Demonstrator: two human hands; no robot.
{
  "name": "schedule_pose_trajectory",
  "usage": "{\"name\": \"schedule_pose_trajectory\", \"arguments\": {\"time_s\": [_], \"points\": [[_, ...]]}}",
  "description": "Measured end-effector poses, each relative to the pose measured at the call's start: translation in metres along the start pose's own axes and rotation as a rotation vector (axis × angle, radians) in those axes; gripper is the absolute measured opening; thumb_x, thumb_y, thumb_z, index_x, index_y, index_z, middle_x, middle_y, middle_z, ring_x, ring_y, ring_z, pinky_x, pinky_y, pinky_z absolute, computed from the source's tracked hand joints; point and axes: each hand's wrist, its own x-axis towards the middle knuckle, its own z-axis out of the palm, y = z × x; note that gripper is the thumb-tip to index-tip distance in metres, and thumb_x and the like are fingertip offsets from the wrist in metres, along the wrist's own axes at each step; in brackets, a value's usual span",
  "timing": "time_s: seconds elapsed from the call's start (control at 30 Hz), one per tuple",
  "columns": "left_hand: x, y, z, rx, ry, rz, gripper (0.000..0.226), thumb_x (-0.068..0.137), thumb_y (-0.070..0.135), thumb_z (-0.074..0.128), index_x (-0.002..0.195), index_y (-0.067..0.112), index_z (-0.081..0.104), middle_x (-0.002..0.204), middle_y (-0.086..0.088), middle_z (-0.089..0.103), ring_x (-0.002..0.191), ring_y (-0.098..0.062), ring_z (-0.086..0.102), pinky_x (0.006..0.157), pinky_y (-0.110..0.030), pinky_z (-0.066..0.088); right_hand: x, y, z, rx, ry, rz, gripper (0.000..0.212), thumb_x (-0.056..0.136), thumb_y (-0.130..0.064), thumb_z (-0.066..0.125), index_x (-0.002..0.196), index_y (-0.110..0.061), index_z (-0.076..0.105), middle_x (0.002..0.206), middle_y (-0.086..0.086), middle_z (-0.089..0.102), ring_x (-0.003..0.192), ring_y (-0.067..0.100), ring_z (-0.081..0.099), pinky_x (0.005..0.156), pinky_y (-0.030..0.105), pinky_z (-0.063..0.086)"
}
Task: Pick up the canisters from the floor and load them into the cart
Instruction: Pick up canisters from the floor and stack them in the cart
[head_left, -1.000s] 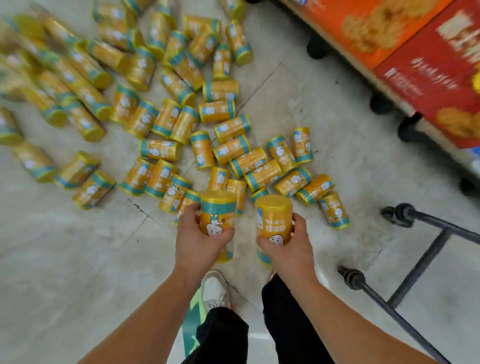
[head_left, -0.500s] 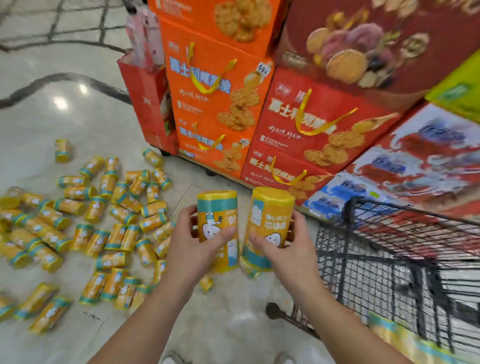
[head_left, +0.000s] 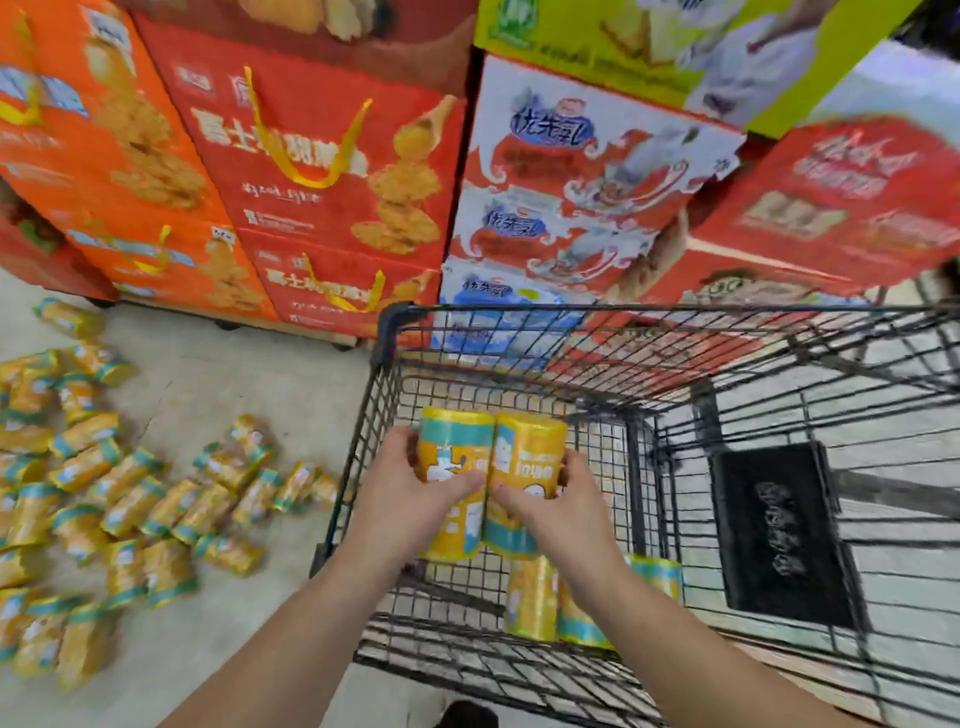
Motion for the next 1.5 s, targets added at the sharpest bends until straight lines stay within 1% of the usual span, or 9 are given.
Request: {"name": "schedule_pose_trajectory", "arguments": {"time_s": [0.17,0.33,0.47,0.63,0.83,0.93,1.13,1.3,1.5], "points": [[0.041,-0.065,0.053,0.219,-0.065,-0.213,0.058,0.06,0.022,0.089,0.102,0.019,0.048,0.099,0.0,0.064,0.079,-0.009,0.061,0.064,-0.023,0.049,0.048,0.088,0.007,-0.216,-0.101,0.205,0.056,0.058,-0.043,0.085,0.101,-0.026,0.053,0.095,-0.009,0.067,0.084,0.009,0.065,0.071,0.028,0.054],[0.074,-0.126,0.074,0.383,-0.161,-0.411,0.08,0.057,0.024,0.089,0.119,0.01,0.041,0.113,-0.007,0.058,0.099,-0.024,0.06,0.077,-0.036,0.052,0.069,0.146,0.039,-0.39,-0.28,0.302,0.058,0.054,-0.06,0.081,0.095,-0.025,0.06,0.087,-0.013,0.065,0.086,0.01,0.065,0.073,0.029,0.055],[0.083,-0.147,0.082,0.459,-0.165,-0.45,0.072,0.061,0.025,0.088,0.11,0.007,0.039,0.097,-0.005,0.055,0.09,-0.024,0.058,0.059,-0.029,0.041,0.072,0.165,0.057,-0.538,-0.299,0.306,0.074,0.056,-0.07,0.075,0.106,-0.021,0.053,0.098,-0.007,0.066,0.091,0.016,0.067,0.07,0.029,0.053],[0.084,-0.151,0.081,0.513,-0.192,-0.482,0.072,0.063,0.027,0.088,0.11,0.007,0.037,0.099,-0.006,0.057,0.091,-0.023,0.058,0.064,-0.031,0.048,0.07,0.159,0.06,-0.789,-0.319,0.272,0.089,0.064,-0.076,0.068,0.124,-0.015,0.045,0.111,-0.001,0.065,0.103,0.023,0.066,0.073,0.033,0.048],[0.078,-0.14,0.077,0.468,-0.255,-0.553,0.064,0.068,0.03,0.085,0.111,0.012,0.042,0.087,0.004,0.049,0.086,-0.018,0.055,0.059,-0.028,0.044,0.077,0.157,0.046,-0.884,-0.442,0.303,0.067,0.072,-0.07,0.066,0.114,-0.019,0.057,0.114,-0.004,0.063,0.107,0.02,0.063,0.083,0.033,0.053],[0.076,-0.124,0.072,0.533,-0.243,-0.458,0.058,0.072,0.032,0.082,0.106,0.014,0.039,0.088,0.001,0.051,0.078,-0.015,0.054,0.056,-0.028,0.044,0.077,0.149,0.034,-0.849,-0.405,0.276,0.059,0.075,-0.07,0.063,0.106,-0.021,0.056,0.111,-0.005,0.063,0.105,0.02,0.063,0.076,0.031,0.049],[0.052,-0.059,0.04,0.35,-0.102,-0.095,0.059,0.072,0.041,0.079,0.12,0.02,0.05,0.108,0.005,0.056,0.097,-0.016,0.062,0.083,-0.035,0.053,0.069,0.083,0.03,-0.599,-0.12,-0.062,0.039,0.082,-0.063,0.059,0.101,-0.03,0.051,0.088,-0.014,0.062,0.085,0.011,0.062,0.07,0.032,0.051],[0.017,0.011,-0.031,-0.017,0.084,0.226,0.031,0.08,0.024,0.074,0.106,0.025,0.057,0.094,0.009,0.065,0.08,0.002,0.063,0.066,-0.009,0.045,0.046,-0.023,0.048,-0.122,0.03,-0.302,0.016,0.088,-0.03,0.07,0.095,-0.022,0.059,0.084,-0.009,0.065,0.076,-0.002,0.06,0.069,0.019,0.049],[0.006,0.003,-0.173,-0.356,0.259,0.251,0.023,0.083,0.018,0.074,0.101,0.022,0.06,0.091,-0.003,0.067,0.078,-0.011,0.063,0.068,-0.033,0.054,-0.013,-0.131,0.146,-0.039,-0.017,-0.484,0.012,0.089,-0.015,0.068,0.097,-0.016,0.06,0.086,-0.003,0.065,0.069,-0.004,0.056,0.063,0.006,0.041]]}}
